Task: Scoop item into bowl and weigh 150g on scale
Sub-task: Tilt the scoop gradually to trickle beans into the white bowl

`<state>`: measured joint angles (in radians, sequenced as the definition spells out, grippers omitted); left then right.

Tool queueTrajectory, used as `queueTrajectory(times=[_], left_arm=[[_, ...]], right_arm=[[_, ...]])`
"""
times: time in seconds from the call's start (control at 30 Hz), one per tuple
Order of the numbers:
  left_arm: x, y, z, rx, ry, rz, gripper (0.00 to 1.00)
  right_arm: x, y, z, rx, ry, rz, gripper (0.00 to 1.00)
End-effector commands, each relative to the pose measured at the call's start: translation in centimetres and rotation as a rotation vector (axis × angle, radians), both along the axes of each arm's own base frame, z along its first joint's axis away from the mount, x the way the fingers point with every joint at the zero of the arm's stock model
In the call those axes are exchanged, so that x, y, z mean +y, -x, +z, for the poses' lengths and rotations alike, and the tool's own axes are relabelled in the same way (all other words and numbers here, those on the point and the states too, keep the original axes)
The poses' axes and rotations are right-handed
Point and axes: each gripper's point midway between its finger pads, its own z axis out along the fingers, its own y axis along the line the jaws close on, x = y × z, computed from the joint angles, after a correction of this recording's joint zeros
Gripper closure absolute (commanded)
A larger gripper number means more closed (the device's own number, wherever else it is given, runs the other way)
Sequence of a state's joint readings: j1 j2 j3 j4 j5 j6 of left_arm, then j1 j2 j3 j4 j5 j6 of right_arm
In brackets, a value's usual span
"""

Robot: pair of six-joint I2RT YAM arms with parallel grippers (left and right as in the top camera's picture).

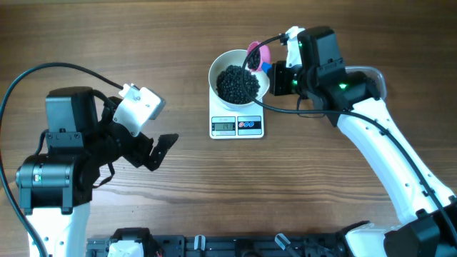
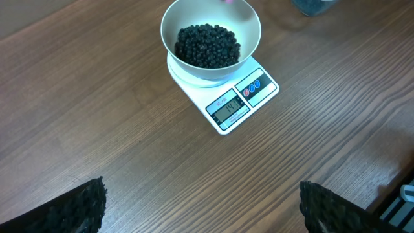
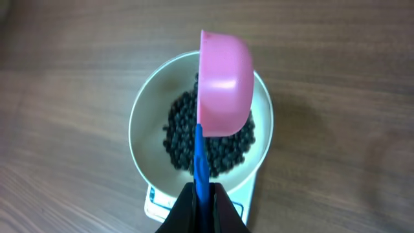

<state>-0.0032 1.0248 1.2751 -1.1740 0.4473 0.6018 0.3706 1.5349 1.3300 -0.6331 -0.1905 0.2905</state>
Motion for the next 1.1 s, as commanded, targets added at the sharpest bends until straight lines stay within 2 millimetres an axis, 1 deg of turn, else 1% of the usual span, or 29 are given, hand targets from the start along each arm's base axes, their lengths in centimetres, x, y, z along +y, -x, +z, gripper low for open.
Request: queueTrajectory(times=[0.0,0.03,0.07,0.1,0.13,0.17,0.2,0.23,0.27,0.3,0.33,0.37,0.4,0.43,0.47,0.5,0.53,0.6,0.9,1.07], left_arm=[[-0.1,-0.1,0.6,-0.023,0.005,-0.018,0.0],[-0.1,-0.1,0.6,-0.023,0.005,-0.018,0.0],[-0.1,-0.1,0.6,-0.023,0.005,-0.018,0.0],[-0.1,-0.1,0.6,-0.023,0.005,-0.018,0.0],[-0.1,-0.1,0.6,-0.023,0.005,-0.018,0.0],[-0.1,-0.1,0.6,-0.023,0.005,-0.018,0.0],[-0.1,-0.1,0.6,-0.023,0.005,-0.018,0.0],[-0.1,-0.1,0.6,-0.023,0.005,-0.018,0.0],[-0.1,-0.1,0.6,-0.023,0.005,-0.018,0.0],[-0.1,-0.1,0.6,-0.023,0.005,-0.018,0.0],[-0.1,-0.1,0.6,-0.023,0.005,-0.018,0.0],[-0.1,-0.1,0.6,-0.023,0.005,-0.018,0.0],[-0.1,-0.1,0.6,-0.023,0.005,-0.018,0.0],[-0.1,-0.1,0.6,-0.023,0.005,-0.018,0.0],[-0.1,-0.1,0.6,-0.023,0.005,-0.018,0.0],[-0.1,-0.1,0.6,-0.023,0.005,-0.018,0.0],[-0.1,-0.1,0.6,-0.023,0.005,-0.018,0.0],[-0.1,-0.1,0.6,-0.023,0.005,-0.018,0.0],[-0.1,-0.1,0.6,-0.023,0.005,-0.018,0.0],[-0.1,-0.1,0.6,-0.023,0.005,-0.018,0.0]], right_arm=[[-1.2,-0.3,0.0,-0.015,0.05,-0.059,0.96],[-0.7,-0.5,0.2,-0.015,0.014,-0.065,0.96],[0.2,-0.1,0.1,-0.019,0.015,0.01,0.96],[0.1,0.1,-0.1,-0.03,0.051,0.047,0.96],[-0.8,-0.3,0.2,-0.053,0.084,0.011,0.96],[-1.0,-1.0,0.6,-0.061,0.056,-0.054,0.96],[-0.4,-1.1,0.5,-0.054,0.025,-0.046,0.96],[0.2,-0.4,0.1,-0.047,0.043,0.03,0.96],[-0.4,-0.1,-0.4,-0.043,0.092,0.045,0.96],[-1.1,-0.5,-0.3,-0.045,0.1,-0.009,0.96],[-1.0,-0.9,0.1,-0.045,0.065,-0.057,0.96],[-0.3,-1.0,0.0,-0.039,0.031,-0.037,0.96],[0.3,-0.5,-0.2,-0.039,0.042,0.025,0.96],[-0.4,-0.2,-0.5,-0.038,0.094,0.035,0.96],[-1.0,-0.5,-0.4,-0.035,0.09,-0.023,0.96],[-0.6,-0.7,-0.1,-0.03,0.045,-0.049,0.96],[0.0,-0.5,-0.1,-0.024,0.028,-0.012,0.96],[0.0,-0.2,-0.3,-0.011,0.029,-0.007,0.96],[0.3,-0.9,0.4,-0.046,0.009,-0.013,0.96],[0.3,-0.9,0.4,-0.047,0.008,-0.013,0.96]])
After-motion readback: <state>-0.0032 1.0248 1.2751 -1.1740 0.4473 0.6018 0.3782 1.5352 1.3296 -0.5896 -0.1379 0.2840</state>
